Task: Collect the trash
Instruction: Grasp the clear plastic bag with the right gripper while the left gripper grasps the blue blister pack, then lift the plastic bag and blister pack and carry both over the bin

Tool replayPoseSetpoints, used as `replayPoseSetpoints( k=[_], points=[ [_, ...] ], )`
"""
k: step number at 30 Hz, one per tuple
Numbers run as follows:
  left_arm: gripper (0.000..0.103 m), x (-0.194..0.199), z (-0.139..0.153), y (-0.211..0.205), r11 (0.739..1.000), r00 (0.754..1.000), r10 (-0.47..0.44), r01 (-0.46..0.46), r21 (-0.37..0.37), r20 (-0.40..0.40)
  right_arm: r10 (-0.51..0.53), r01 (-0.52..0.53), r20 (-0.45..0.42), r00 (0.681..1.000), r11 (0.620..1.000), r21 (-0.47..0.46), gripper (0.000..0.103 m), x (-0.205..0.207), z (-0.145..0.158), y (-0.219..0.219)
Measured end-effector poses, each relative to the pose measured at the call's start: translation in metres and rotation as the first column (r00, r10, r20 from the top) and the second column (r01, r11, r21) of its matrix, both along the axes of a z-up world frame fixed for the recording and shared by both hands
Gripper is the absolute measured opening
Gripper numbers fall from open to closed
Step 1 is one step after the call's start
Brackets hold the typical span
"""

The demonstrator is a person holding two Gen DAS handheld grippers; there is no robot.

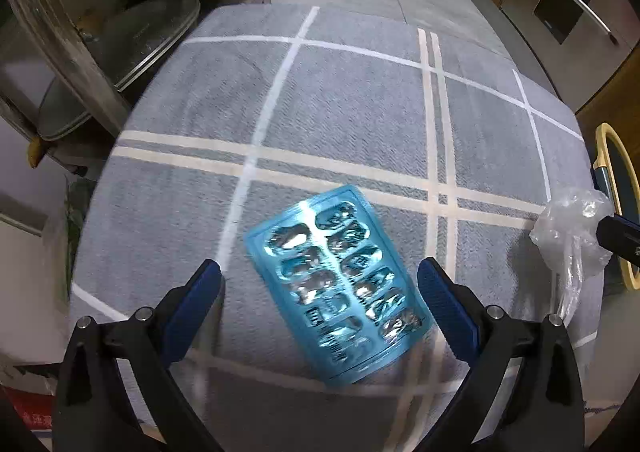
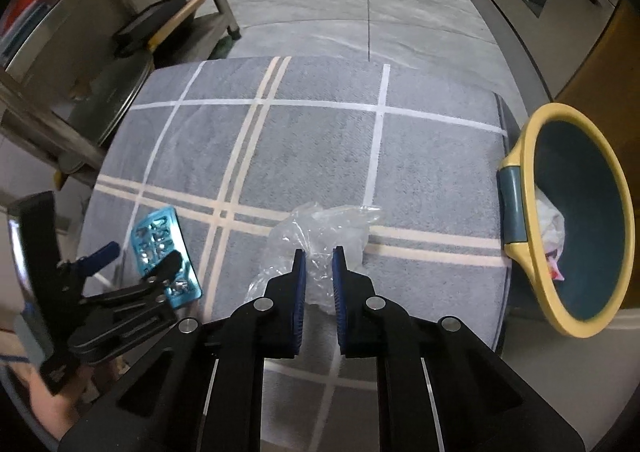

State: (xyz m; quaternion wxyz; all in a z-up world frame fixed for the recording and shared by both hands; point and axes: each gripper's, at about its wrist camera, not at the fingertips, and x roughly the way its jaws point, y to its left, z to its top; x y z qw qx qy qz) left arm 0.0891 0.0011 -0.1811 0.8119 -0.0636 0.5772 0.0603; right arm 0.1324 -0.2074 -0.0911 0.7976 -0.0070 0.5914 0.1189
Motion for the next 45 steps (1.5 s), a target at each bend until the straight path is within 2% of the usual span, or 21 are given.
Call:
replayPoseSetpoints(
  k=[6, 8, 10, 12, 16, 20, 24, 28, 33, 40, 42, 45],
  points=[
    [0.093, 0.002, -0.008, -0.014, 0.998, 0.999, -0.033, 0.033, 0.061, -0.002, -0.008, 0.007, 0.006, 1.0, 1.0, 0.021, 0.014, 0.002, 0.004, -0.004],
    [0.088, 0.001, -0.006, -0.021, 0.997, 0.999, -0.042, 0.04, 0.069, 0.015, -0.007, 0.007, 0.008, 1.0, 1.0, 0.022, 0.014, 0.003, 0.004, -0.005],
    [0.075, 0.003, -0.004, -0.027, 0.997, 0.999, -0.046, 0.045, 0.068, 0.025, -0.01, 0.01, 0.009, 1.0, 1.0, 0.025, 0.014, 0.003, 0.004, -0.006],
    [0.071, 0.004, -0.002, -0.028, 0.997, 0.998, -0.051, 0.049, 0.054, 0.031, -0.012, 0.011, 0.014, 1.0, 1.0, 0.023, 0.014, 0.004, 0.006, -0.007],
    [0.07, 0.004, 0.003, -0.026, 0.998, 0.998, -0.056, 0.055, 0.028, 0.035, -0.01, 0.01, 0.033, 0.999, 1.0, 0.02, 0.014, 0.004, 0.011, -0.006],
    [0.07, 0.006, 0.012, -0.022, 0.997, 0.995, -0.076, 0.074, 0.035, 0.072, -0.012, 0.01, 0.056, 0.998, 1.0, 0.023, 0.014, 0.005, 0.018, -0.008],
    [0.07, 0.007, 0.029, -0.032, 0.989, 0.983, -0.132, 0.122, 0.081, 0.131, -0.027, 0.025, 0.087, 0.996, 0.999, 0.023, 0.014, 0.007, 0.028, -0.015],
    [0.07, 0.005, 0.053, -0.056, 0.964, 0.943, -0.252, 0.224, 0.147, 0.219, -0.073, 0.069, 0.148, 0.986, 0.997, 0.033, 0.014, 0.01, 0.051, -0.031],
    [0.071, 0.004, 0.088, -0.104, 0.913, 0.858, -0.405, 0.36, 0.194, 0.314, -0.142, 0.142, 0.251, 0.957, 0.99, 0.016, 0.014, 0.013, 0.082, -0.067],
    [0.071, 0.017, 0.123, -0.165, 0.872, 0.785, -0.475, 0.48, 0.094, 0.398, -0.265, 0.274, 0.351, 0.898, 0.962, 0.026, 0.014, 0.014, 0.118, -0.15],
    [0.071, 0.027, 0.13, -0.187, 0.852, 0.764, -0.493, 0.521, 0.054, 0.415, -0.283, 0.298, 0.369, 0.885, 0.954, 0.018, 0.014, 0.014, 0.124, -0.172],
    [0.071, 0.035, 0.135, -0.219, 0.82, 0.731, -0.527, 0.572, 0.034, 0.433, -0.301, 0.324, 0.389, 0.871, 0.946, 0.005, 0.014, 0.016, 0.129, -0.202]
  ],
)
